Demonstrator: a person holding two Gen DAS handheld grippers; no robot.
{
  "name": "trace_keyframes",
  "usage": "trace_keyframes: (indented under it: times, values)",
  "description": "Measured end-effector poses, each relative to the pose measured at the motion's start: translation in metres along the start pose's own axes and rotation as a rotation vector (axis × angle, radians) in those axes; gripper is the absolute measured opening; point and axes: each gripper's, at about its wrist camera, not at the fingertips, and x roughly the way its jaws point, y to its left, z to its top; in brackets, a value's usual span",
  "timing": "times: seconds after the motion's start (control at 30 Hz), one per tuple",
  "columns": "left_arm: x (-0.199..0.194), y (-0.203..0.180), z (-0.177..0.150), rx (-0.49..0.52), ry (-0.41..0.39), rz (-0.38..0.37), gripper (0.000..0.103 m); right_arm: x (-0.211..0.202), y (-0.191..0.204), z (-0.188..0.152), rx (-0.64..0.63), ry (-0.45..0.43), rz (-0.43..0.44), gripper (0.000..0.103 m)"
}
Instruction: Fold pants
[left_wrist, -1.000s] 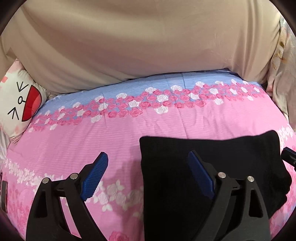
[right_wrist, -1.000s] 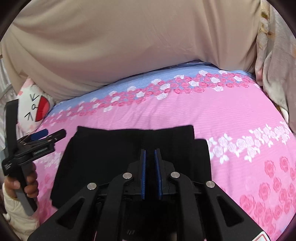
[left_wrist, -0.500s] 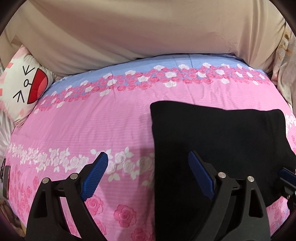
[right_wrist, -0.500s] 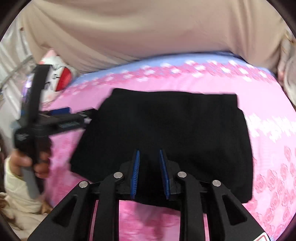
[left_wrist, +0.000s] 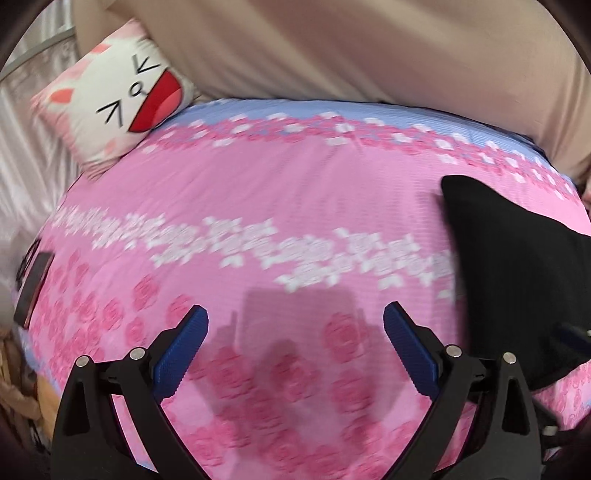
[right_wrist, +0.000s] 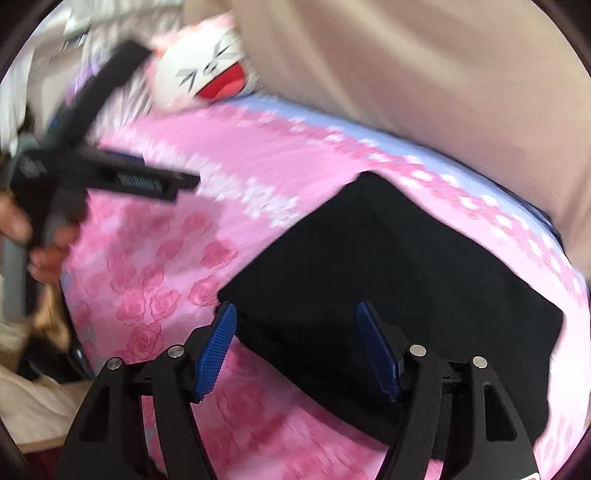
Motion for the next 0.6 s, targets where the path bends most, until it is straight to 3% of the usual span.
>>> trace_keyframes:
  times: [0.03, 0.07, 0.1, 0.13, 0.2, 0.3, 0.37, 0.4, 0.43, 0.47, 0.5, 0.53, 0.6]
  values:
    - [-0.001, 0.004, -0.001, -0.005, -0.002, 0.000, 0.094, 0.015, 0.005, 0.003, -0.021, 0.029, -0.009, 0.047]
    - [-0.002, 0.008, -0.002, -0.007, -0.005, -0.001, 0.094, 0.025, 0.009, 0.006, -0.027, 0.033, -0.035, 0.044]
    - [-0.003, 0.009, -0.003, -0.008, -0.009, -0.002, 0.094, 0.027, 0.009, 0.010, -0.018, 0.024, -0.038, 0.031]
    - [-0.004, 0.012, -0.002, -0.012, -0.015, -0.001, 0.094, 0.024, 0.008, 0.019, 0.007, 0.017, -0.016, 0.010]
    - [-0.005, 0.015, 0.000, -0.022, -0.018, -0.006, 0.094, 0.022, 0.001, 0.033, 0.087, -0.009, 0.068, 0.010]
    - [-0.002, 0.011, 0.005, -0.028, -0.016, -0.036, 0.094, 0.052, -0.002, 0.027, 0.126, 0.049, 0.093, 0.010]
    - [-0.004, 0.003, 0.008, -0.025, -0.008, -0.090, 0.094, 0.031, -0.011, 0.022, 0.191, 0.012, 0.155, 0.015]
    - [-0.006, -0.001, 0.009, -0.029, -0.008, -0.128, 0.095, 0.018, -0.017, 0.021, 0.218, -0.003, 0.184, 0.023]
    - [-0.007, -0.008, 0.009, -0.028, -0.005, -0.184, 0.095, -0.001, -0.029, 0.018, 0.252, -0.044, 0.194, 0.032]
    - [-0.009, -0.014, 0.009, -0.022, -0.006, -0.225, 0.097, -0.020, -0.041, 0.013, 0.281, -0.093, 0.170, 0.051]
    - [-0.008, -0.021, 0.010, -0.016, -0.005, -0.251, 0.097, -0.037, -0.054, 0.010, 0.307, -0.135, 0.115, 0.064]
    - [-0.007, -0.030, 0.010, -0.004, 0.000, -0.263, 0.097, -0.056, -0.072, 0.002, 0.341, -0.166, 0.020, 0.070]
    - [-0.004, -0.047, 0.011, 0.021, 0.011, -0.275, 0.097, -0.083, -0.119, -0.020, 0.450, -0.159, -0.152, 0.070]
